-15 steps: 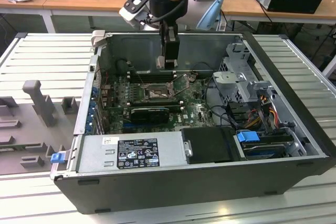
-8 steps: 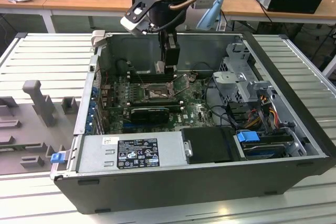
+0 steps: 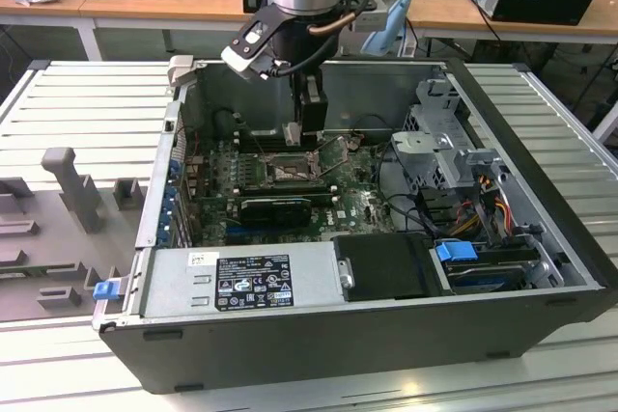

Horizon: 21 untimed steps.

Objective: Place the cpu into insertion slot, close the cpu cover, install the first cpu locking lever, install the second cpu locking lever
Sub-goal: 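Place the cpu into insertion slot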

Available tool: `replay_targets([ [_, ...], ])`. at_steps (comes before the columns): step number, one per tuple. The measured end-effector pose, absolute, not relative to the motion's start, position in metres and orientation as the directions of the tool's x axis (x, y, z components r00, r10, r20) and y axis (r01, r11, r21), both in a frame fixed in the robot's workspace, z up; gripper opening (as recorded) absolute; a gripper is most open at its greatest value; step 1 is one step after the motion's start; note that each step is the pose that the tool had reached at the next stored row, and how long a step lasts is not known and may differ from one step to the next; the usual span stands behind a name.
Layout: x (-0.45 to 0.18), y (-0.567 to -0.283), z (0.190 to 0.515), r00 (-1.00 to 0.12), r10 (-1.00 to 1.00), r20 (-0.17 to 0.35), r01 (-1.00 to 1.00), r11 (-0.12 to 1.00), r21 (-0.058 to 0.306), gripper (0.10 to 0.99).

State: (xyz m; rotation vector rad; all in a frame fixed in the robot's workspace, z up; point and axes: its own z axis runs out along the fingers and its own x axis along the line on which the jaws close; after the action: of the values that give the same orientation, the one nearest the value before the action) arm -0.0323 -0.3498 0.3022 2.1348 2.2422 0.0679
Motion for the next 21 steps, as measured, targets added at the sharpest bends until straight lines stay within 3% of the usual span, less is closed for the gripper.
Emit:
replay_targets([
  [21, -0.032, -0.343, 0.267, -0.022, 1.0, -0.002, 0.998, 0.022, 0.062, 0.529],
])
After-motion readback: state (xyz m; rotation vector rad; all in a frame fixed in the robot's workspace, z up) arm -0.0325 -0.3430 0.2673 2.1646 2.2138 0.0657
